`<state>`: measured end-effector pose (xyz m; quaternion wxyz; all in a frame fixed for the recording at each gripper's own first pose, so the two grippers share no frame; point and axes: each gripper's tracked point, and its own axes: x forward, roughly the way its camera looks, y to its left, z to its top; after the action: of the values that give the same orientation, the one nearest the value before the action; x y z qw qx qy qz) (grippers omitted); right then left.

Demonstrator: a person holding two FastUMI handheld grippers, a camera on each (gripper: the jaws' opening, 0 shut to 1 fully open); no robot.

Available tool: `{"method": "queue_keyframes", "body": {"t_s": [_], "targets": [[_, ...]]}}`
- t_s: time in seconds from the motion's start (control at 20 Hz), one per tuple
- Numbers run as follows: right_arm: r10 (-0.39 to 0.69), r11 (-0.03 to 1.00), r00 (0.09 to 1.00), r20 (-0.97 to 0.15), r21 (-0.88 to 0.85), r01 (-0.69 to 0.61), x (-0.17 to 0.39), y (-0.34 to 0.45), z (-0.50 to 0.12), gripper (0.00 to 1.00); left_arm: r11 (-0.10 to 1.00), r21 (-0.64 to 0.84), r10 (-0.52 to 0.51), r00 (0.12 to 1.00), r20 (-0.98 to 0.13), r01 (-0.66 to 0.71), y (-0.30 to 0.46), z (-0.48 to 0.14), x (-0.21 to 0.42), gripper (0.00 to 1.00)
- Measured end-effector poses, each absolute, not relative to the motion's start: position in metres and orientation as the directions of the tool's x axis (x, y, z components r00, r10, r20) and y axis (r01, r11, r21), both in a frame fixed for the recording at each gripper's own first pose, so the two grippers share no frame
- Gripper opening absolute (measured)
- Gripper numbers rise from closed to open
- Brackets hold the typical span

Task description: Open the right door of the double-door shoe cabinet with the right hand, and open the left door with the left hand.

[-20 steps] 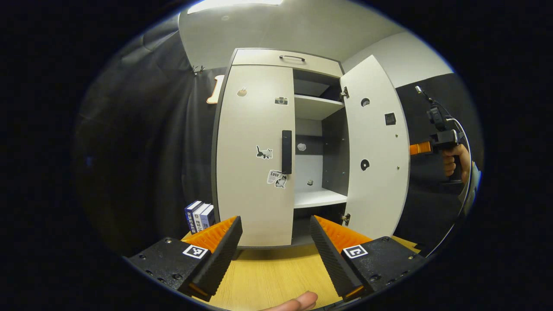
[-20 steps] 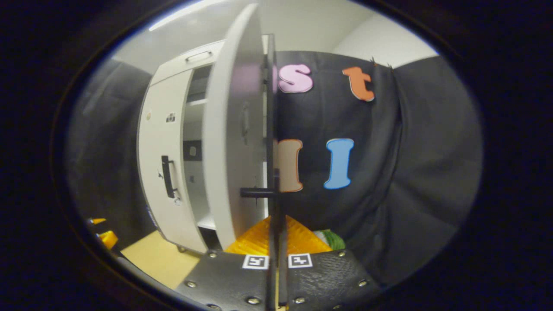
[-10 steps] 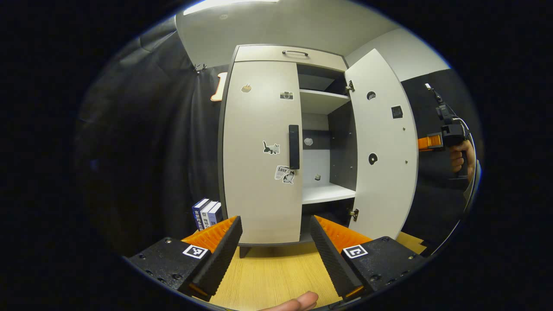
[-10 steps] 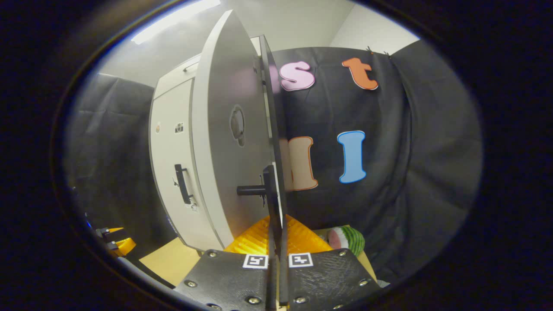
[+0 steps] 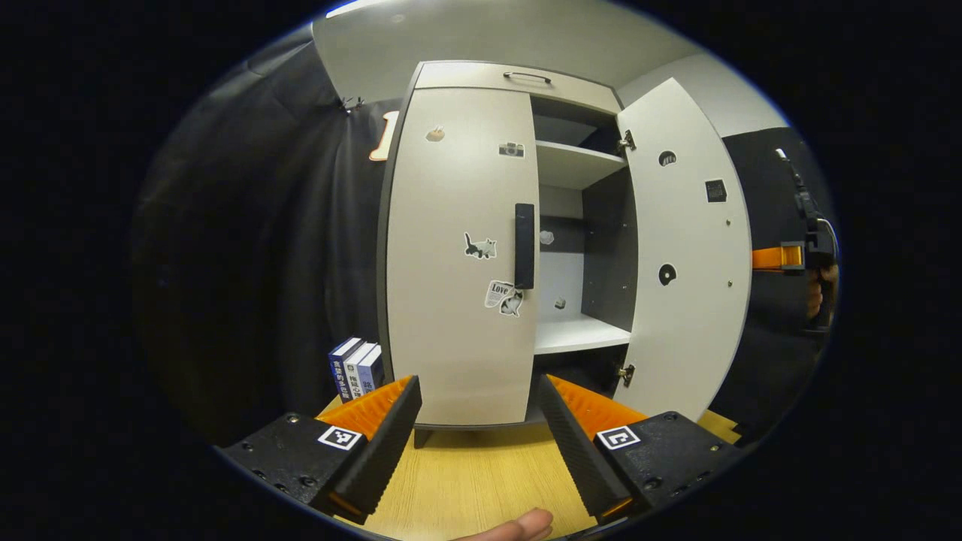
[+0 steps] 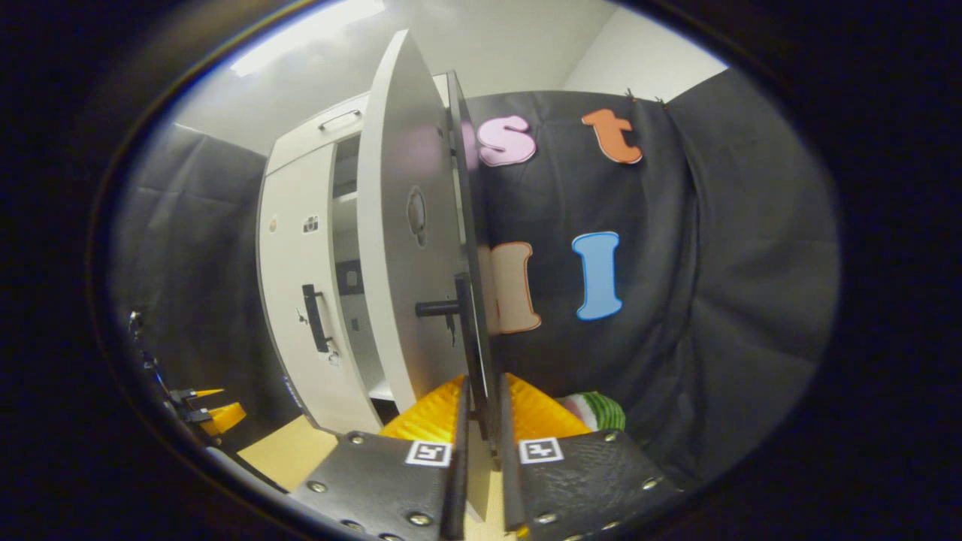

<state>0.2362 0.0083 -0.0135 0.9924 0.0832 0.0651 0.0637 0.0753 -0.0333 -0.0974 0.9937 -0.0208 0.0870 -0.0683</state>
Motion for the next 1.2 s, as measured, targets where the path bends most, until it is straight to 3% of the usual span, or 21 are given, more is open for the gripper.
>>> {"method": "queue_keyframes", "body": {"t_s": [0.1,0.2,0.25,0.4,0.45,0.5,0.65,0.7,0.75,0.8,0.95,1.0,1.05,1.15,1.2], "targets": [[0.078,0.984,0.993,-0.087,0.165,-0.063,0.219,-0.003,-0.01,0.52,0.99,-0.05,-0.139,0.973,-0.183,0.132,-0.034,-0.096,0.085,0.98],[0.094,0.98,0.994,-0.062,0.18,-0.082,0.188,0.002,0.002,0.89,0.991,-0.044,-0.135,0.975,-0.179,0.129,-0.034,-0.091,0.095,0.98],[0.113,0.978,0.992,-0.051,0.18,-0.102,0.186,0.011,-0.003,0.99,0.99,-0.041,-0.138,0.975,-0.172,0.133,-0.037,-0.089,0.099,0.98],[0.108,0.98,0.994,-0.024,0.168,-0.103,0.154,0.016,0.002,0.99,0.99,-0.036,-0.143,0.978,-0.153,0.139,-0.042,-0.077,0.118,0.98],[0.1,0.981,0.995,-0.018,0.166,-0.095,0.143,0.017,0.004,0.94,0.99,-0.036,-0.137,0.979,-0.151,0.133,-0.043,-0.073,0.125,0.98],[0.091,0.984,0.996,-0.02,0.153,-0.087,0.134,0.022,0.003,0.99,0.991,-0.042,-0.133,0.98,-0.149,0.128,-0.045,-0.069,0.132,0.98],[0.06,0.991,0.997,-0.049,0.12,-0.053,0.11,0.031,-0.005,0.94,0.989,-0.059,-0.143,0.98,-0.141,0.136,-0.056,-0.053,0.158,0.98],[0.04,0.993,0.997,-0.068,0.11,-0.032,0.104,0.032,-0.01,0.99,0.989,-0.053,-0.147,0.981,-0.13,0.141,-0.059,-0.046,0.168,0.98],[0.025,0.995,0.996,-0.087,0.098,-0.016,0.098,0.033,-0.016,0.94,0.989,-0.043,-0.144,0.983,-0.117,0.14,-0.061,-0.039,0.177,0.98],[0.028,0.996,0.995,-0.096,0.093,-0.019,0.093,0.039,-0.019,0.99,0.99,-0.025,-0.139,0.985,-0.101,0.137,-0.062,-0.033,0.187,0.98],[0.054,0.994,0.996,-0.074,0.097,-0.046,0.083,0.064,-0.017,0.94,0.992,0.0,-0.126,0.989,-0.077,0.126,-0.072,-0.02,0.212,0.98],[0.057,0.996,0.996,-0.069,0.076,-0.052,0.076,0.069,-0.017,0.99,0.992,0.002,-0.127,0.989,-0.074,0.127,-0.078,-0.016,0.221,0.96],[0.068,0.997,0.996,-0.06,0.05,-0.065,0.071,0.076,-0.018,0.94,0.993,0.005,-0.118,0.991,-0.064,0.118,-0.082,-0.011,0.232,0.98],[0.081,0.997,0.996,-0.046,0.021,-0.08,0.063,0.087,-0.02,0.99,0.993,-0.016,-0.117,0.99,-0.082,0.116,-0.094,-0.011,0.248,0.98],[0.095,0.995,0.994,-0.049,0.021,-0.094,0.06,0.096,-0.028,0.94,0.992,-0.039,-0.127,0.987,-0.102,0.124,-0.101,-0.012,0.256,0.98]]}}
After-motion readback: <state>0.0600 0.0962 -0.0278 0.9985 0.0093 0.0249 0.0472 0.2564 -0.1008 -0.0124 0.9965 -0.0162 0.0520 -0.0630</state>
